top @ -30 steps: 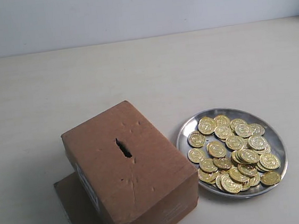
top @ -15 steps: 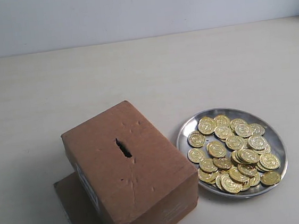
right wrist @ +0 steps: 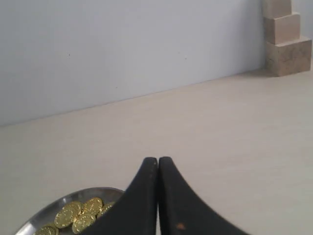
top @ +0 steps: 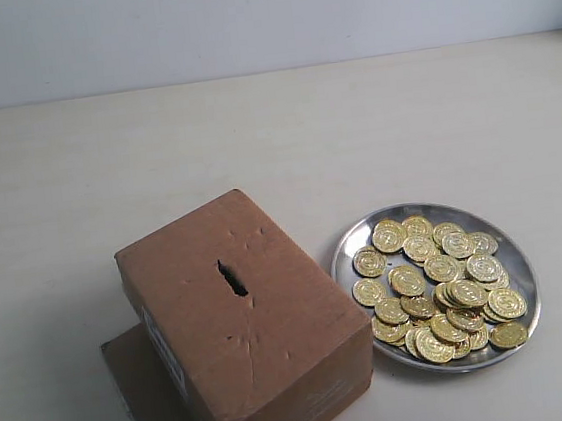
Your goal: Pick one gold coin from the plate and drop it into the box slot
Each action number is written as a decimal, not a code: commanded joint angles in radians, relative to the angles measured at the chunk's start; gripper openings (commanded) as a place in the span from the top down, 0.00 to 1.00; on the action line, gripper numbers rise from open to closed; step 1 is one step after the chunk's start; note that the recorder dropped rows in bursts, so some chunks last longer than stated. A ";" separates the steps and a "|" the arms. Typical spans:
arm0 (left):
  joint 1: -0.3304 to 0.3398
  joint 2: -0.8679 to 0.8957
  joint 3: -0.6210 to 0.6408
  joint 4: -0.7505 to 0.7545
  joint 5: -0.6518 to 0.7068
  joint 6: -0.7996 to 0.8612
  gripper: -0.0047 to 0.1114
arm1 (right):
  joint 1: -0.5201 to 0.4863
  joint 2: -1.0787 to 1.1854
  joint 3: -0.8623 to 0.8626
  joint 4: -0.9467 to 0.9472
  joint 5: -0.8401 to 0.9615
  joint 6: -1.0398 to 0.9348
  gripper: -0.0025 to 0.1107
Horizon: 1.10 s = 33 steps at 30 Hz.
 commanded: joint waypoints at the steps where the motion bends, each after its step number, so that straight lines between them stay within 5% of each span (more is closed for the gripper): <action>1: 0.002 -0.007 0.003 0.005 -0.003 0.004 0.96 | 0.000 -0.007 0.005 0.139 -0.001 -0.245 0.98; 5: 0.002 -0.007 0.003 0.005 -0.003 0.004 0.96 | 0.000 -0.007 0.005 0.291 -0.002 -0.484 0.98; 15: 0.002 -0.007 0.003 0.005 -0.003 0.004 0.96 | 0.000 -0.007 0.005 0.316 -0.002 -0.530 0.98; 22: 0.002 -0.007 0.003 0.005 -0.003 0.004 0.96 | 0.000 -0.007 0.005 0.634 -0.011 -0.930 0.98; 33: 0.002 -0.007 0.003 0.005 -0.003 0.004 0.96 | 0.000 -0.007 0.005 0.624 -0.011 -0.836 0.98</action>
